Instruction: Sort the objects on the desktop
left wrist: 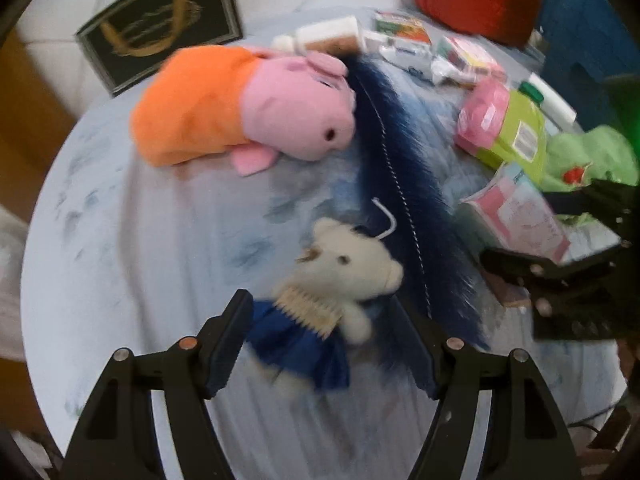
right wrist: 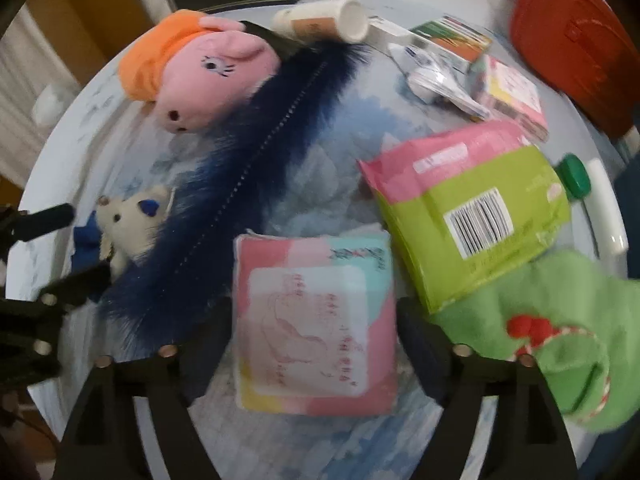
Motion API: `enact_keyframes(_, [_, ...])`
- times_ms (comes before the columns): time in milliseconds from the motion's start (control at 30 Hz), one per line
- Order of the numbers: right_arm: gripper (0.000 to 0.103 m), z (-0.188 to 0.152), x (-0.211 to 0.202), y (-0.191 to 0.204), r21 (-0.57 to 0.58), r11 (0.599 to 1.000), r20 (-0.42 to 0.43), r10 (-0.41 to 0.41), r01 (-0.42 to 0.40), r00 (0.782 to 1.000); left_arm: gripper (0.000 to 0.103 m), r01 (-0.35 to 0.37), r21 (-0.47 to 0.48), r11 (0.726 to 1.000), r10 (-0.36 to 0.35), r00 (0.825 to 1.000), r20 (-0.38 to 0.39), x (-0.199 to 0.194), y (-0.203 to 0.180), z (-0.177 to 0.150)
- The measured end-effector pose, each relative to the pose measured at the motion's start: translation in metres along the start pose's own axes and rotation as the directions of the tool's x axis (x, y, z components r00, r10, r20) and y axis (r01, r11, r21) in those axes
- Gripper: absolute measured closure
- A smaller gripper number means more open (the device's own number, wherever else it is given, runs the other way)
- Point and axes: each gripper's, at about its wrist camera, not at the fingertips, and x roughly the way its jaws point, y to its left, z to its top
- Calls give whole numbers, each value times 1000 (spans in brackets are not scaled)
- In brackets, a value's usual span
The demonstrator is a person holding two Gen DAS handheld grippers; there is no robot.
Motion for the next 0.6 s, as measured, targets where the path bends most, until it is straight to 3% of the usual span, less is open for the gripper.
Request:
enact_keyframes(67, [12,-1,1,0,24,1000,-1,-21,21,1000,33,12,9,1000,-12,1000,-16,12,-1,4])
enact_keyframes(133, [12,-3,5,-1,54,998,-8,-37,37,999,54,18,-3,1000,-18,999,-31,21,1,6])
enact_keyframes(200, [26,-4,7,1,65,996,-8,-52,53,999,66,-4,-9,1000,4,1000,-9,22,6,6])
enact_keyframes(233, [33,-5,6,2,76,995,-3,-65,65,998,66,8,-16,1000,-8,1000,-4,20,9,6])
enact_keyframes(433, [34,-16,-30,18,97,992,92,-95,86,991,67,20,-20,1000,-17,992,127,-28,15,-2])
enact_keyframes(600, [34,-25,-90,32,109,990,216,-106,84,971,67,12,-21,1000,-6,958,285,-98,9,-8])
